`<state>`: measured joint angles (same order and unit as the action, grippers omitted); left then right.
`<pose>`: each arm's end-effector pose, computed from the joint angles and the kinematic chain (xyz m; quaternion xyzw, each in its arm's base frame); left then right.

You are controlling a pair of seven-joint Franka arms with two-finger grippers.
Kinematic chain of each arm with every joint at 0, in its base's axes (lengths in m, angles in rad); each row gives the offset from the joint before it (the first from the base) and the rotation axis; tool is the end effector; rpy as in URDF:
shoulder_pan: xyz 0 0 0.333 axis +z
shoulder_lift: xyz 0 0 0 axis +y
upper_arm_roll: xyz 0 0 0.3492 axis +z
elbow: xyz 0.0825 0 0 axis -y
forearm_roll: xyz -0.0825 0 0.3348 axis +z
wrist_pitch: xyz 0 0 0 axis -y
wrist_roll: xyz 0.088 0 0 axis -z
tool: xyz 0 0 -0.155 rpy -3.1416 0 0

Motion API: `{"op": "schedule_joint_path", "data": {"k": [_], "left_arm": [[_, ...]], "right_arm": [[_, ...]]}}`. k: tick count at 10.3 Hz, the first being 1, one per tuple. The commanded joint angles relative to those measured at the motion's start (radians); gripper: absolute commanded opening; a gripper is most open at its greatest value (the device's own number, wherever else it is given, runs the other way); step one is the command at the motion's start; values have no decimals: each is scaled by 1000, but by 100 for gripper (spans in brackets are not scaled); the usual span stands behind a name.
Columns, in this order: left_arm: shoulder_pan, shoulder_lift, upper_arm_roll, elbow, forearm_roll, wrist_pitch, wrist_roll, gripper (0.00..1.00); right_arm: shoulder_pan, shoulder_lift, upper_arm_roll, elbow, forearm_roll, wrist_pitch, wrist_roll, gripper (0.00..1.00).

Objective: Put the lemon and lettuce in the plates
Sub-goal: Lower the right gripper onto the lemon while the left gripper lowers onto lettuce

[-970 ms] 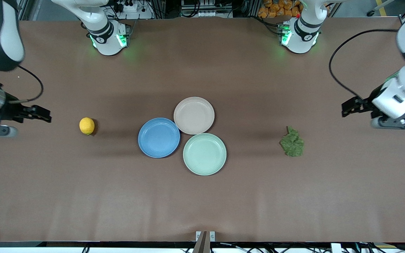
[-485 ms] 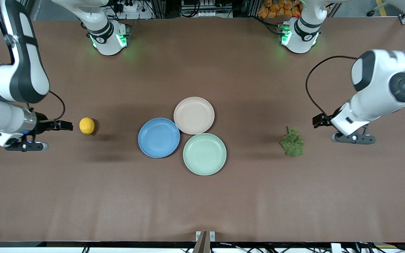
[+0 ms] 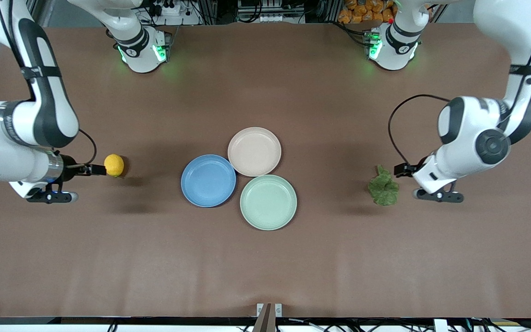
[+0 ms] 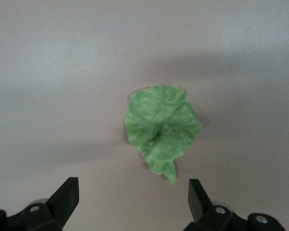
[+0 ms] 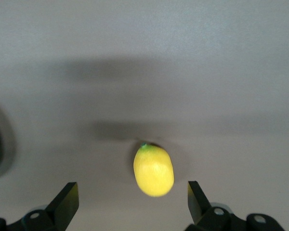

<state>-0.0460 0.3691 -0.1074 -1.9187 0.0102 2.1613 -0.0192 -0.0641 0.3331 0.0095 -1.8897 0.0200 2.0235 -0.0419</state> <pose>0.5711 -0.0843 0.3073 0.9957 -0.0676 -0.0632 0.0101 0.5632 -0.0290 0.3291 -0.9949 0.0117 0.0989 0.0149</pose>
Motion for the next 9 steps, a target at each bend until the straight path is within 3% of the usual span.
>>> {"op": "schedule_joint_path", "data": {"k": [1, 3, 6, 9], "left_arm": [[-21, 71, 2, 7, -1, 51, -11, 100], [-32, 99, 2, 1, 23, 52, -13, 100], [-37, 139, 2, 3, 42, 64, -45, 100], [-60, 168, 2, 6, 132, 80, -137, 100]], "right_arm": [[-8, -46, 12, -114, 15, 86, -7, 100], [-16, -22, 12, -173, 9, 156, -7, 100], [-14, 20, 10, -192, 1, 158, -9, 100], [-48, 56, 12, -195, -29, 214, -52, 100]]}}
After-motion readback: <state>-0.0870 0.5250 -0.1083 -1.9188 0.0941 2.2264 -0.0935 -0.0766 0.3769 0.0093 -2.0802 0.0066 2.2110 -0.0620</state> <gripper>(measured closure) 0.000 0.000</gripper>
